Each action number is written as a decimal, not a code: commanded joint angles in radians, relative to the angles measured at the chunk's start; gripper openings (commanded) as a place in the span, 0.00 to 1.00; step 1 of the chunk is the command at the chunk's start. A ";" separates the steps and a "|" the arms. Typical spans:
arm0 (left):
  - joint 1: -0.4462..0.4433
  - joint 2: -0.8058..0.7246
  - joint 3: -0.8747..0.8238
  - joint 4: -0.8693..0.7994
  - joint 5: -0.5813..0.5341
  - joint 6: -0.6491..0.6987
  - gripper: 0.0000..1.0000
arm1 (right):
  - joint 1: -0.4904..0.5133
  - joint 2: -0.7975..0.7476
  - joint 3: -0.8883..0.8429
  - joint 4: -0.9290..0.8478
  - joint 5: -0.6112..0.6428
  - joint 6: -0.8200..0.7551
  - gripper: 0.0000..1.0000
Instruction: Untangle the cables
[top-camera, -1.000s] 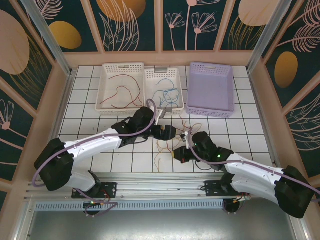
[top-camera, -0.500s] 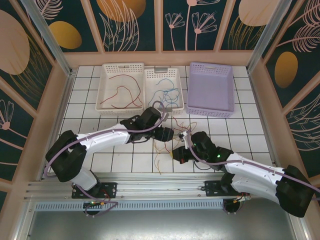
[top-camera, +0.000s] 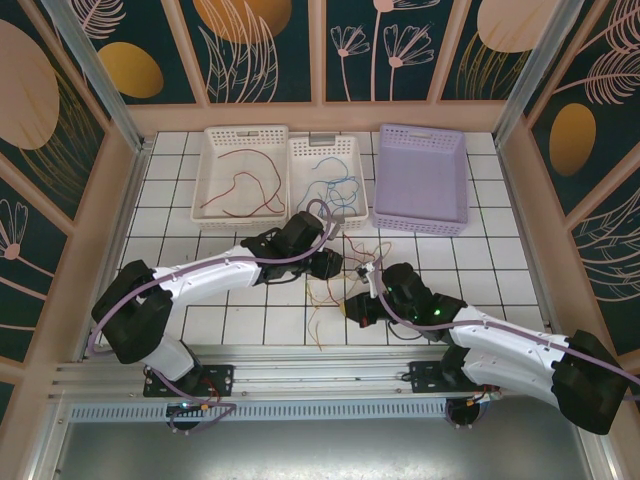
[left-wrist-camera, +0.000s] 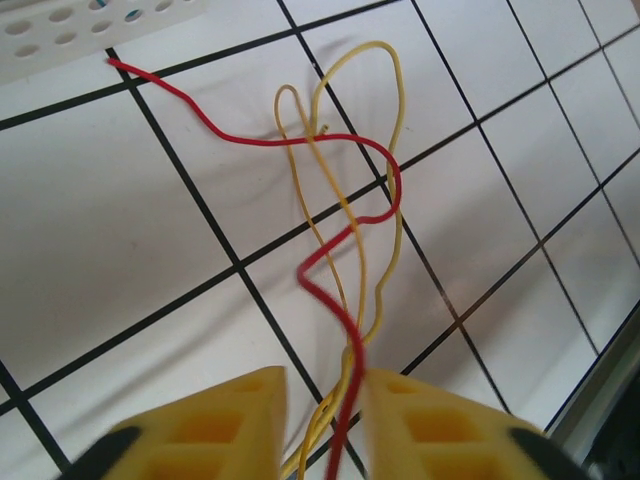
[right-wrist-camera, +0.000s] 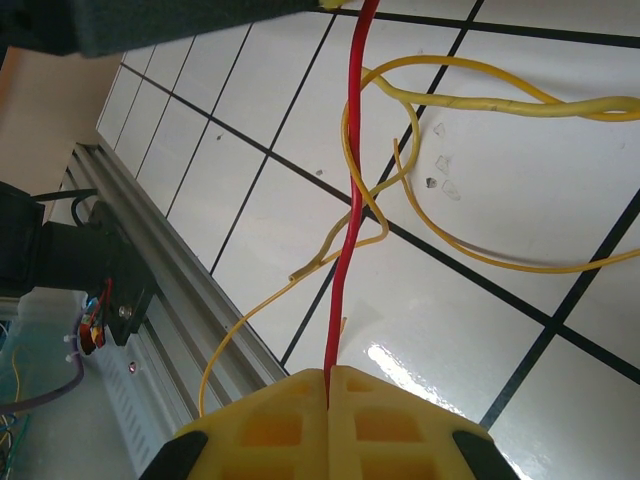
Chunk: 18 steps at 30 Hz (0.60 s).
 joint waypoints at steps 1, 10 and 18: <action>-0.005 0.015 0.022 -0.005 -0.026 0.010 0.13 | 0.010 -0.014 0.011 -0.007 0.020 0.002 0.00; -0.005 -0.041 0.034 -0.001 -0.074 -0.014 0.00 | 0.005 -0.088 0.011 -0.082 0.148 0.034 0.00; -0.005 -0.195 0.035 0.084 -0.113 -0.101 0.00 | -0.052 -0.266 -0.017 -0.120 0.163 0.072 0.36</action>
